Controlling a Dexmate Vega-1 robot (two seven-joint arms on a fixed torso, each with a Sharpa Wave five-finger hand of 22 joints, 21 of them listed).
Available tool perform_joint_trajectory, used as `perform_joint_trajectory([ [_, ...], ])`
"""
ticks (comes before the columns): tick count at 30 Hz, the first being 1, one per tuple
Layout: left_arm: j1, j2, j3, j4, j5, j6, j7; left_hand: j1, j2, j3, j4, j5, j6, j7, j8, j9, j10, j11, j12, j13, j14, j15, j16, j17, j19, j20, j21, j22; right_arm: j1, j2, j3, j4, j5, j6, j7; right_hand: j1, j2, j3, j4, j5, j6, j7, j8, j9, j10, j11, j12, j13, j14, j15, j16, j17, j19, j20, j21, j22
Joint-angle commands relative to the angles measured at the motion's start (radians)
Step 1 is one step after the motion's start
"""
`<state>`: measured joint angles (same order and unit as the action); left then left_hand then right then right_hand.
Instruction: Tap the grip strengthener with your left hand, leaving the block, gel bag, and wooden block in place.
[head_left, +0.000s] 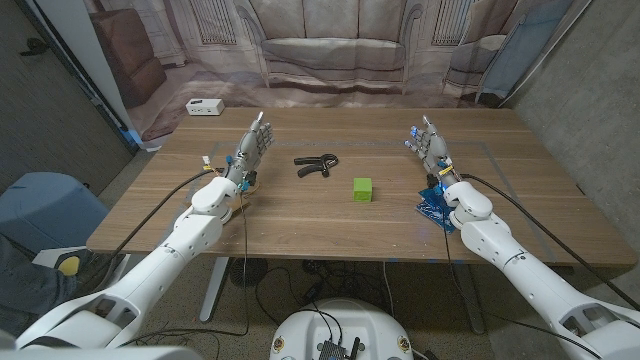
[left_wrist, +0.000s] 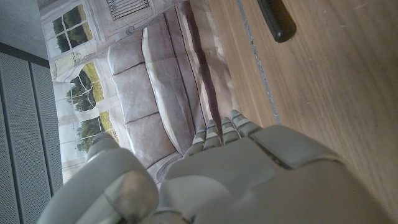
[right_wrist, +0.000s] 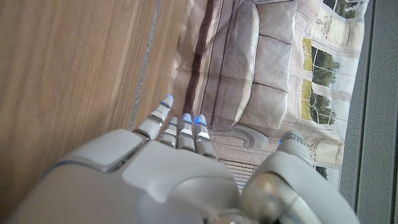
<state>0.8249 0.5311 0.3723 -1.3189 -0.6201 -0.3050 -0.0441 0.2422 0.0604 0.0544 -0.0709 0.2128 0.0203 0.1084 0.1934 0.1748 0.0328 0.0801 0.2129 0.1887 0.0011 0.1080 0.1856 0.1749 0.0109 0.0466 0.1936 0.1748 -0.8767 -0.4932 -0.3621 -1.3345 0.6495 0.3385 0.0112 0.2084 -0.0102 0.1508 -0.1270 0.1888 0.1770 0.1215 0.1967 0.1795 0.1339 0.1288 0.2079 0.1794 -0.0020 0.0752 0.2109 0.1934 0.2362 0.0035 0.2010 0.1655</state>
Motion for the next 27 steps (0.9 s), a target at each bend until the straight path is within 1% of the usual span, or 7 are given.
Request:
perform_joint_trajectory([
  [1,0.003,0.017,0.011,-0.030,0.097,-0.019,0.091,0.052,0.018,0.021,-0.031,-0.005,0.021,-0.001,0.010,0.003,0.031,-0.007,0.013,0.005,0.033,-0.002,0.014,0.004,0.023,0.005,0.010,0.004,-0.017,0.010,0.005,-0.005,-0.012,0.047,-0.011,0.010,-0.001,0.006,0.001,0.005,0.009,0.002,0.007,0.004,0.004,0.009,0.003,0.005,0.005,0.008,0.005,0.005,0.008,0.001,0.003,0.006],
  [3,-0.002,0.021,0.016,-0.026,0.121,-0.026,0.102,0.080,0.028,0.035,-0.045,-0.009,0.032,0.000,0.012,0.003,0.039,-0.004,0.014,0.005,0.048,-0.007,0.016,0.004,0.032,0.000,0.013,0.004,-0.015,0.015,0.004,0.006,-0.013,0.061,-0.003,0.011,-0.001,0.006,0.001,0.005,0.009,0.002,0.007,0.004,0.004,0.008,0.003,0.005,0.005,0.008,0.005,0.005,0.009,0.001,0.003,0.006],
  [4,-0.004,0.022,0.018,-0.027,0.131,-0.025,0.110,0.099,0.032,0.044,-0.056,-0.012,0.035,-0.002,0.013,0.004,0.042,-0.005,0.014,0.005,0.052,-0.011,0.015,0.003,0.043,-0.013,0.015,0.004,-0.014,0.017,0.004,0.010,-0.012,0.066,0.000,0.011,0.000,0.006,0.001,0.005,0.010,0.002,0.007,0.004,0.005,0.008,0.003,0.005,0.006,0.008,0.005,0.005,0.009,0.001,0.003,0.006],
  [6,-0.009,0.023,0.022,-0.024,0.148,-0.026,0.119,0.135,0.036,0.060,-0.075,-0.019,0.056,-0.007,0.018,0.004,0.061,-0.016,0.019,0.006,0.069,-0.021,0.016,0.003,0.057,-0.024,0.017,0.003,-0.014,0.019,0.003,0.018,-0.014,0.077,0.006,0.011,0.000,0.006,0.001,0.005,0.010,0.002,0.007,0.005,0.005,0.009,0.002,0.005,0.006,0.008,0.005,0.005,0.009,0.001,0.003,0.006],
  [10,-0.023,0.029,0.033,-0.026,0.182,-0.013,0.135,0.178,0.033,0.075,-0.093,-0.026,0.085,-0.019,0.024,0.005,0.092,-0.029,0.027,0.006,0.105,-0.038,0.022,0.002,0.080,-0.029,0.021,0.003,-0.021,0.017,0.007,0.015,-0.010,0.080,0.006,0.012,0.000,0.006,0.001,0.005,0.011,0.001,0.007,0.005,0.006,0.009,0.002,0.005,0.008,0.008,0.005,0.005,0.010,0.001,0.003,0.006],
  [20,-0.054,0.030,0.061,-0.024,0.287,-0.004,0.201,0.269,0.029,0.110,-0.108,-0.028,0.141,-0.025,0.031,0.007,0.155,-0.046,0.040,0.007,0.169,-0.049,0.025,0.001,0.132,-0.019,0.028,0.003,-0.045,-0.004,0.017,-0.025,-0.007,0.070,-0.004,0.013,0.001,0.006,0.000,0.005,0.013,0.001,0.006,0.005,0.008,0.009,0.001,0.005,0.010,0.010,0.005,0.005,0.011,0.002,0.002,0.006],
  [27,-0.055,0.056,0.074,-0.078,0.367,0.066,0.266,0.319,0.018,0.125,-0.111,-0.028,0.162,-0.022,0.032,0.008,0.178,-0.053,0.042,0.008,0.201,-0.057,0.026,0.000,0.165,-0.010,0.034,0.003,-0.057,-0.008,0.022,-0.040,-0.007,0.073,-0.011,0.014,0.001,0.005,0.000,0.004,0.013,0.000,0.005,0.005,0.009,0.009,0.000,0.005,0.010,0.009,0.004,0.006,0.011,0.003,0.001,0.006],
])
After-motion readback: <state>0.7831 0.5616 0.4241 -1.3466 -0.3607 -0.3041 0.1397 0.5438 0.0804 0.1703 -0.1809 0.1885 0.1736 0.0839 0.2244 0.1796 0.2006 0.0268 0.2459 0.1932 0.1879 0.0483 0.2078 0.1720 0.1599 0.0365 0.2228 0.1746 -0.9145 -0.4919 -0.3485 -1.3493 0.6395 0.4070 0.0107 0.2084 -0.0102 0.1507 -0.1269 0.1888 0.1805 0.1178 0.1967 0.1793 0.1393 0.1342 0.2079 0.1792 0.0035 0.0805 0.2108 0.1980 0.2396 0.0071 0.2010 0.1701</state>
